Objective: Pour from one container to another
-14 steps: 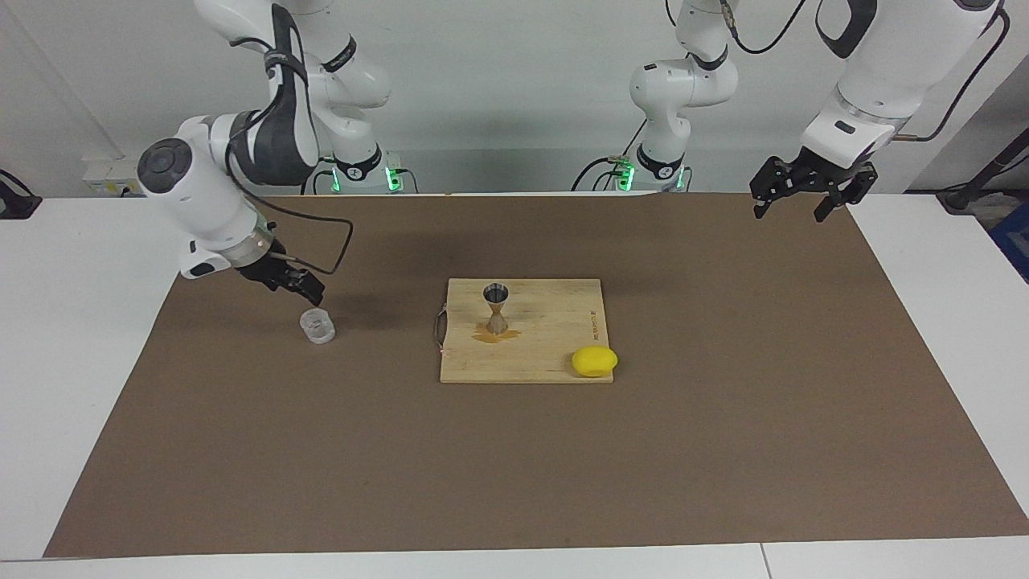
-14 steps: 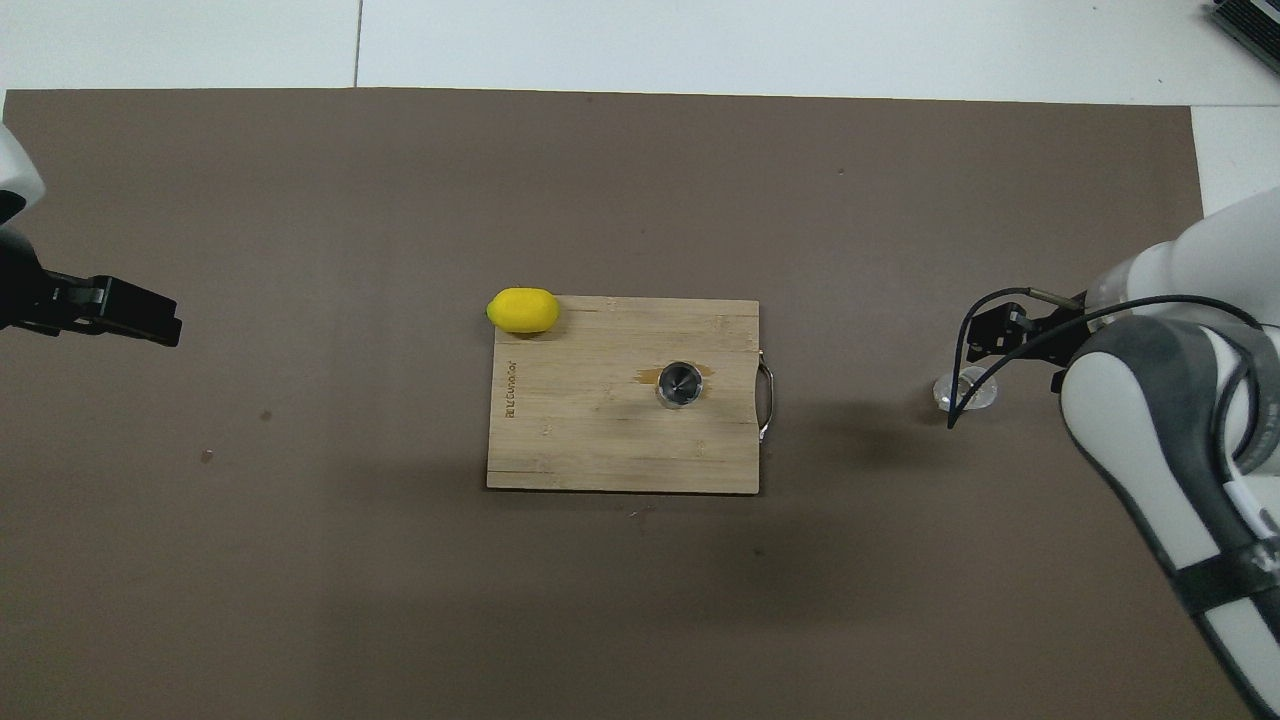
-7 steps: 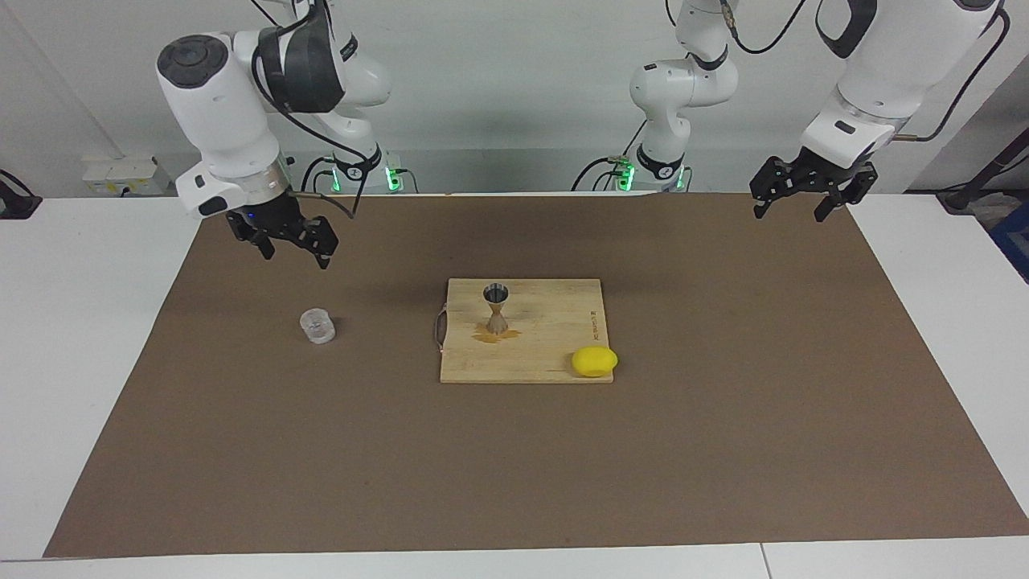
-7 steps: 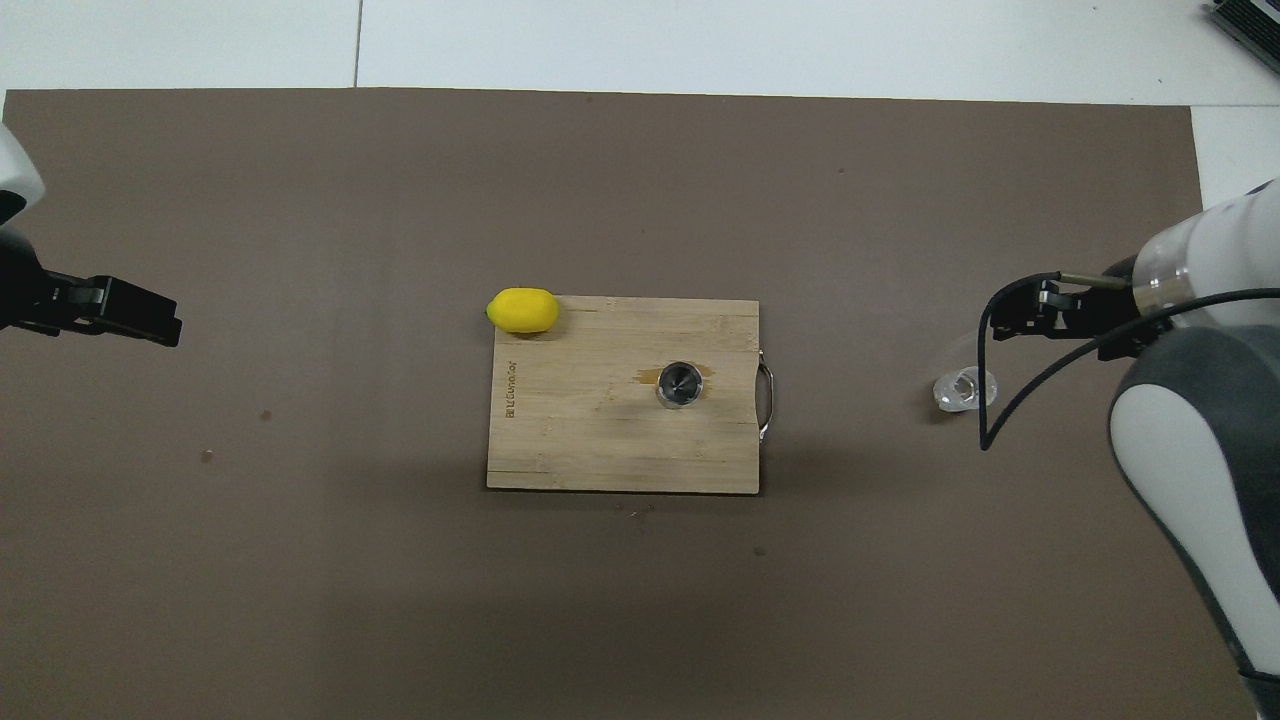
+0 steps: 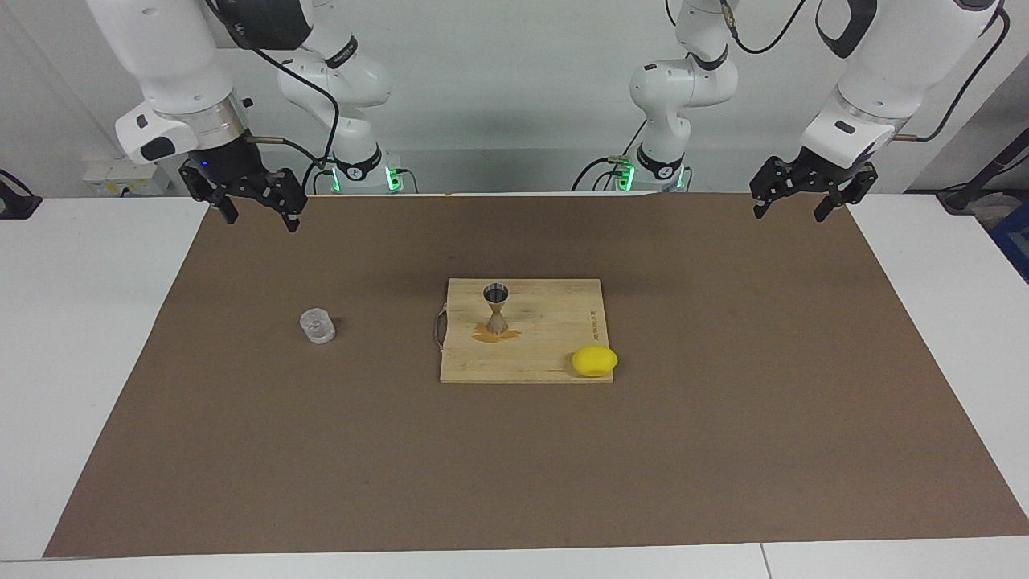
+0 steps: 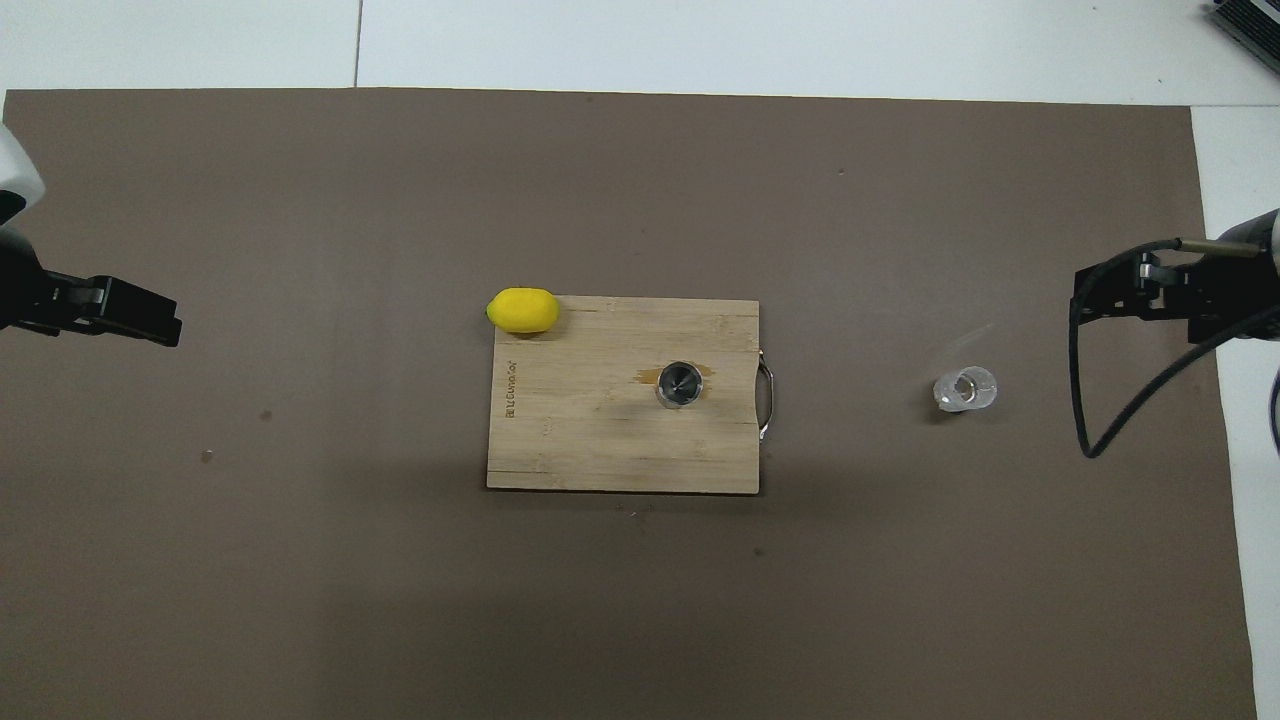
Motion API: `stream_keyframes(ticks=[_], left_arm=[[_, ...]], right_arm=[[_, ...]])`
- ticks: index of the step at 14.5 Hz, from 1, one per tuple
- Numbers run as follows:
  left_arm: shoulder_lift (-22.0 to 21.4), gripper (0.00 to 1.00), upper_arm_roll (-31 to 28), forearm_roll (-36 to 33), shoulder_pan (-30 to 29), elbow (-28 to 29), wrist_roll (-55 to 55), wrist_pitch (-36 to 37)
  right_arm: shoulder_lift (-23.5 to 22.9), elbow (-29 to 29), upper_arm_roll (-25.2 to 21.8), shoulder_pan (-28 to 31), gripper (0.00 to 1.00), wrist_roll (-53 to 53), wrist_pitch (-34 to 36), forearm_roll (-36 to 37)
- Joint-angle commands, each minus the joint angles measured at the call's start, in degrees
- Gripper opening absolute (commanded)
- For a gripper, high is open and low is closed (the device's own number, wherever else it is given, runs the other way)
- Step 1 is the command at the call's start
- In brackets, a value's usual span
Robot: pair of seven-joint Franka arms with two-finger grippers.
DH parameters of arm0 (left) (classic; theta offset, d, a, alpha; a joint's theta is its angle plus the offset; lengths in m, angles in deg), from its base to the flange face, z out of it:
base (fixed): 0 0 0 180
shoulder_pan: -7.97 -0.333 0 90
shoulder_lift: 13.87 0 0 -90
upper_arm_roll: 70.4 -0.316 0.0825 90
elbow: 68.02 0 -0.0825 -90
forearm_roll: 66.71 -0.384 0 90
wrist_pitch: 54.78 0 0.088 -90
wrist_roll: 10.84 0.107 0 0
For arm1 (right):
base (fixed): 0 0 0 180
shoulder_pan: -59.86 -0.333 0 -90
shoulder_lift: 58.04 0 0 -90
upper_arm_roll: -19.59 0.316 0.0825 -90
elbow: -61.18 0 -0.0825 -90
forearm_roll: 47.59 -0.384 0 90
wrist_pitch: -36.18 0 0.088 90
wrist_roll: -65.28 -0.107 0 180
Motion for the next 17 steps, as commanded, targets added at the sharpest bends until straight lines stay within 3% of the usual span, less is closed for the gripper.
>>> stream_keyframes(ticks=[1,17], left_arm=[[-1.7,1.0,0.0,-1.2,-0.1,1.7,-0.4,0.2],[-1.7,1.0,0.0,-1.2,-0.1,1.7,-0.4,0.2]], right_arm=[[-1.1,-1.6,0.1,1.1,1.0,5.1,2.4,-0.2],[4.5,8.9,0.3,0.3,1.0,3.8,0.6,-0.2]])
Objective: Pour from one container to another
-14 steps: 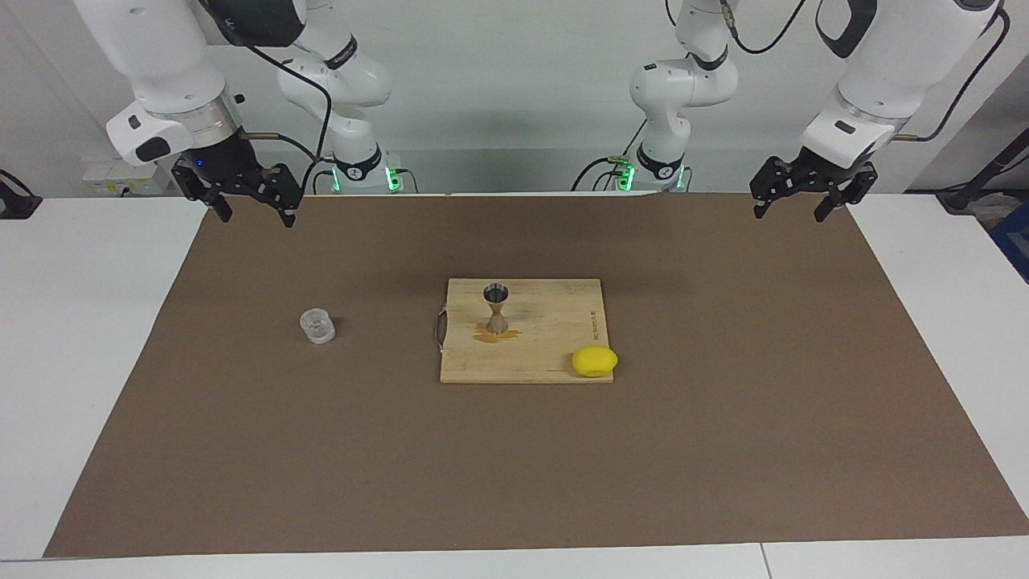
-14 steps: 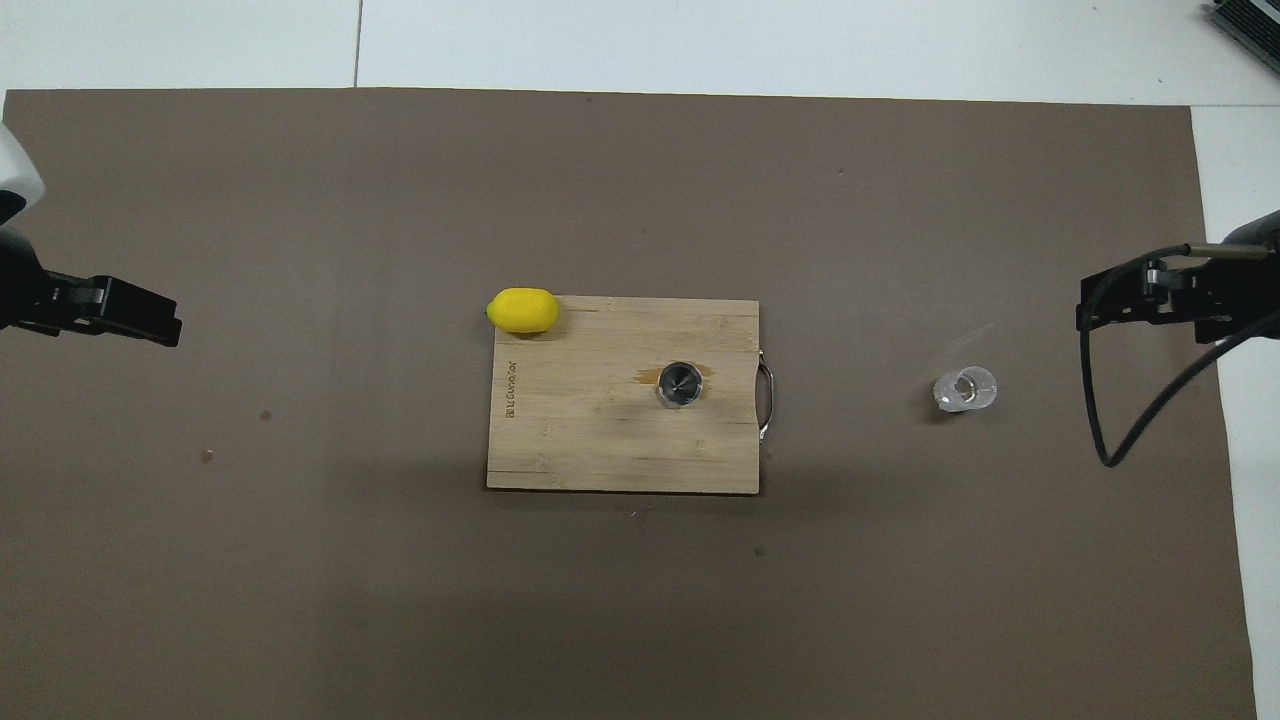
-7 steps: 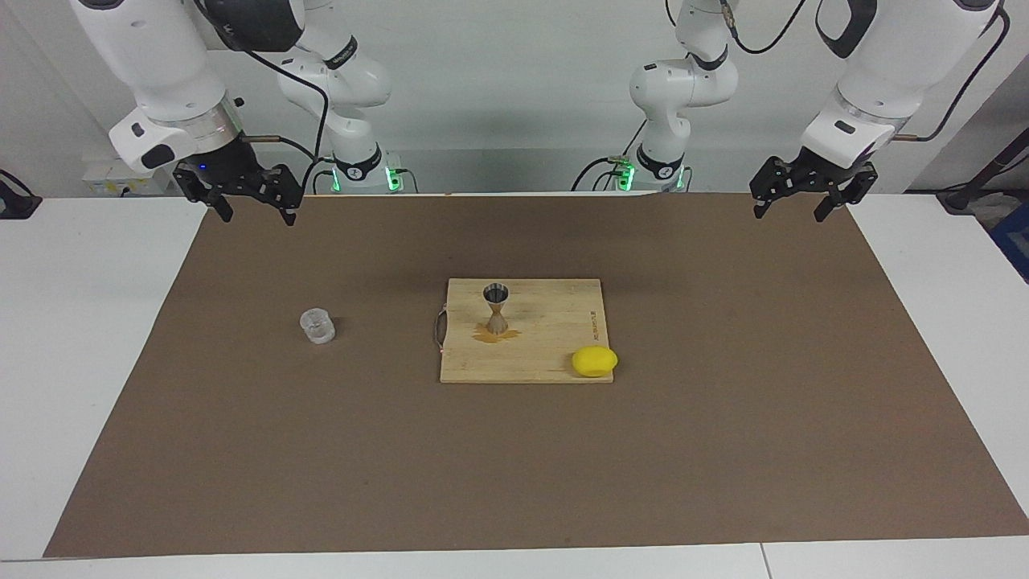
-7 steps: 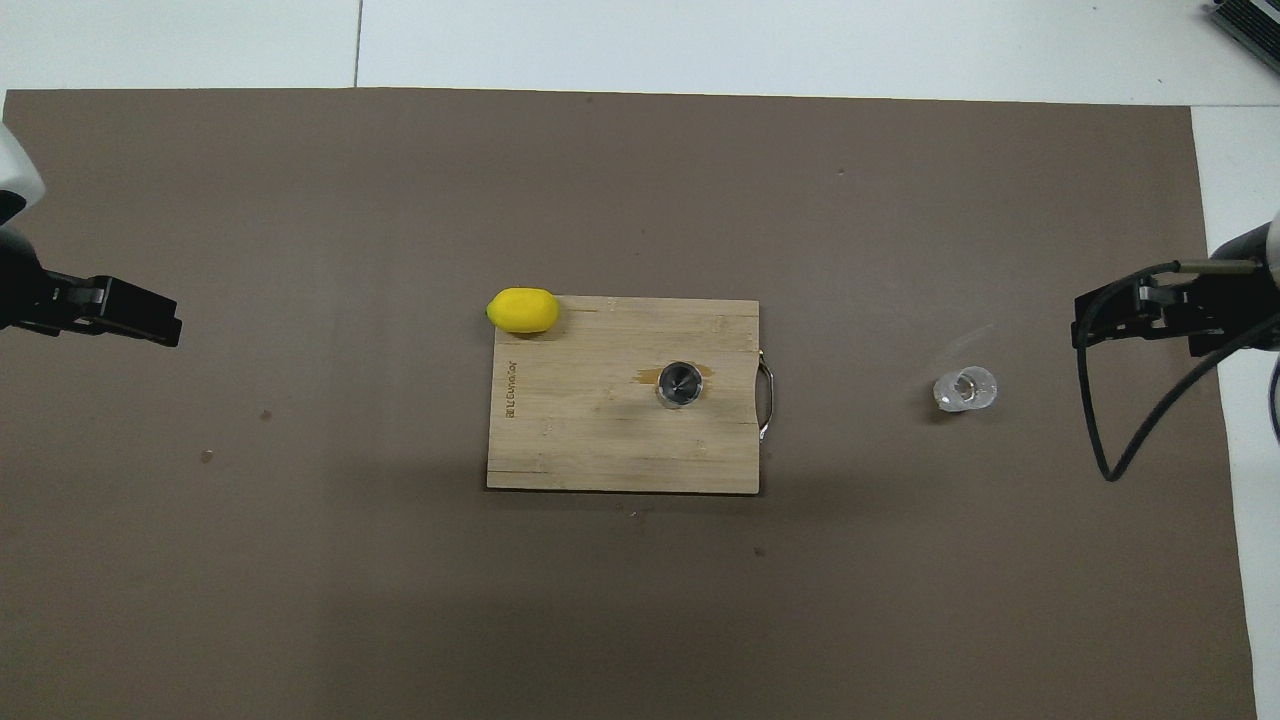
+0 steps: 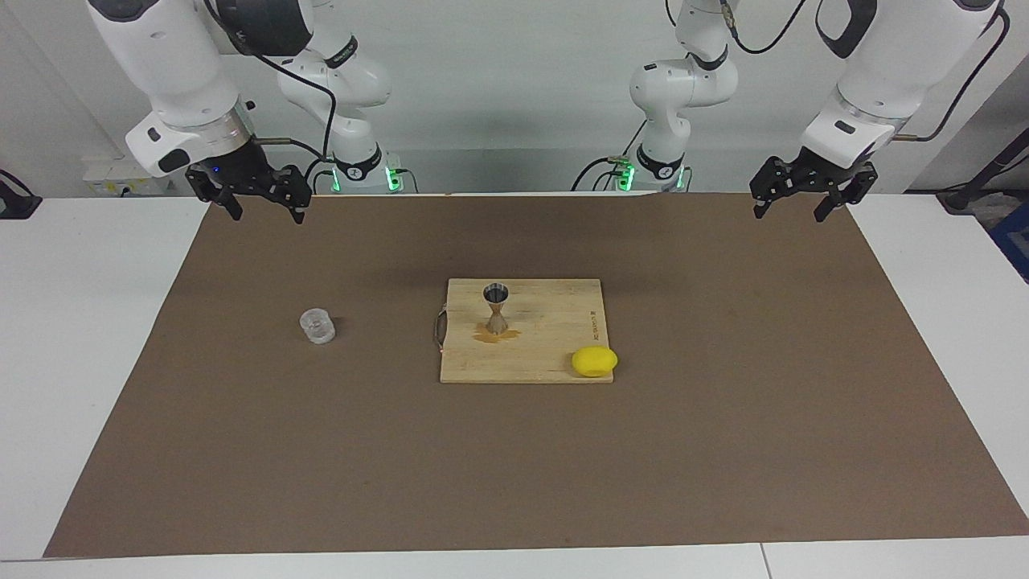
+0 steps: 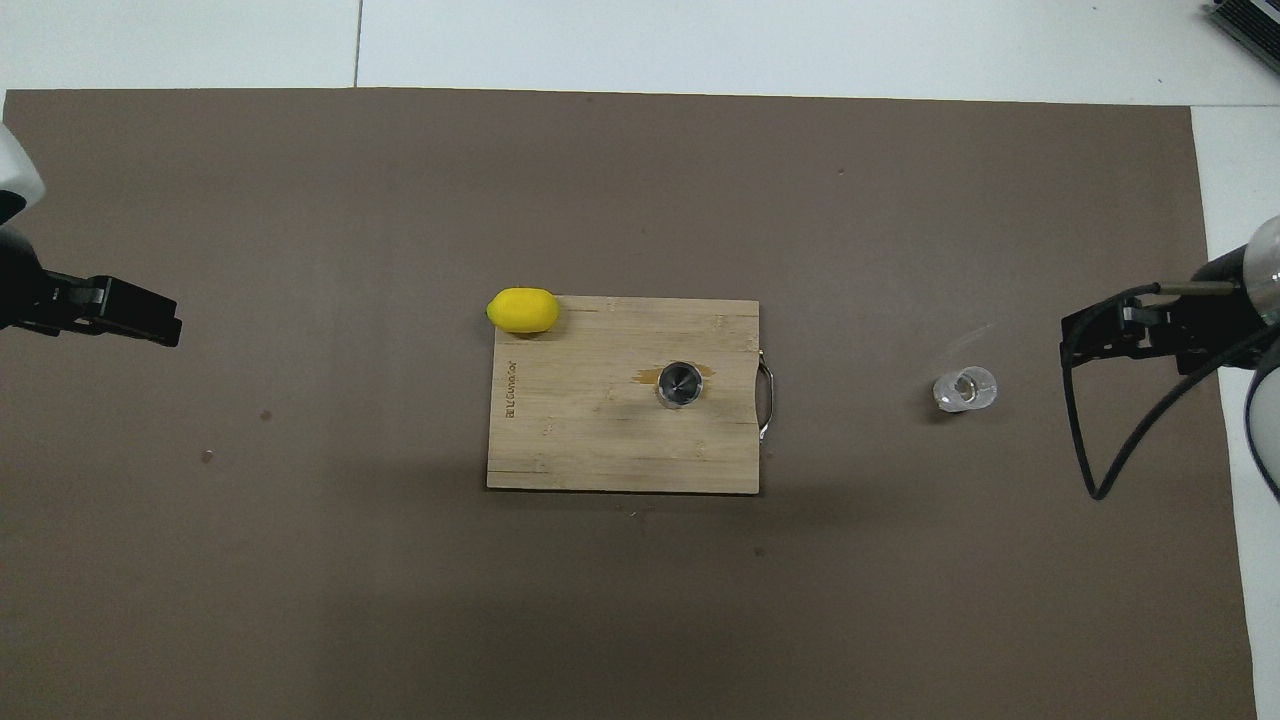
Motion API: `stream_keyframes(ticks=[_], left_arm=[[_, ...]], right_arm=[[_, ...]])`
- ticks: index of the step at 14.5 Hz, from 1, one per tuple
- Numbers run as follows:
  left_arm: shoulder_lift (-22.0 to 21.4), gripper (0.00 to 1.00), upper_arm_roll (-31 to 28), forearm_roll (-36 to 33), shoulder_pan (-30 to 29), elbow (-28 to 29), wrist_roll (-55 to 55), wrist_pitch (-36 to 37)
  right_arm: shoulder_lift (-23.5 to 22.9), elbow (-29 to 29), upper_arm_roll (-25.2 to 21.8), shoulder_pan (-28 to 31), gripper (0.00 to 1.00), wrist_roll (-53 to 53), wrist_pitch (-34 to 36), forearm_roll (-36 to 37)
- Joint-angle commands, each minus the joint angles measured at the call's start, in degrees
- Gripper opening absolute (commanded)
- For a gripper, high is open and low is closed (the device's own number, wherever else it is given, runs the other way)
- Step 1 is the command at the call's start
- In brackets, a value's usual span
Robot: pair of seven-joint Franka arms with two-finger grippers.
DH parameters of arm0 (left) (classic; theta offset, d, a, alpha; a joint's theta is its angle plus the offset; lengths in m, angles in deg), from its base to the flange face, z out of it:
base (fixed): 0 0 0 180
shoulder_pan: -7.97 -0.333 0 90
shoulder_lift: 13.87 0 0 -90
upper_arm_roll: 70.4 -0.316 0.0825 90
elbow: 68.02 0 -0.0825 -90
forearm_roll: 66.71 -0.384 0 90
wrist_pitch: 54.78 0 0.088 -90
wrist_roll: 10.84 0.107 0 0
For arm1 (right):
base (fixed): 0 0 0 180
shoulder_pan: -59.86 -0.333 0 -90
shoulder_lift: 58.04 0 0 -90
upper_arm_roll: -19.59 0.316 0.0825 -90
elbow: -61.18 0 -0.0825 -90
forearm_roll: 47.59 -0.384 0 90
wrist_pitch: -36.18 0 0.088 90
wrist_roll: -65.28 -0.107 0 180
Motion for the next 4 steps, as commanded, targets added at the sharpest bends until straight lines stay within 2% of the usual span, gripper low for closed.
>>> stream_keyframes(ticks=[1,4], left_arm=[[-1.7,1.0,0.0,-1.2,-0.1,1.7,-0.4,0.2],[-1.7,1.0,0.0,-1.2,-0.1,1.7,-0.4,0.2]], right_arm=[[3.1,4.7,0.2,0.3,1.0,-0.8,-2.1,-0.1],[3.3,5.1,0.2,0.3,1.0,-0.8,-2.4,-0.1]])
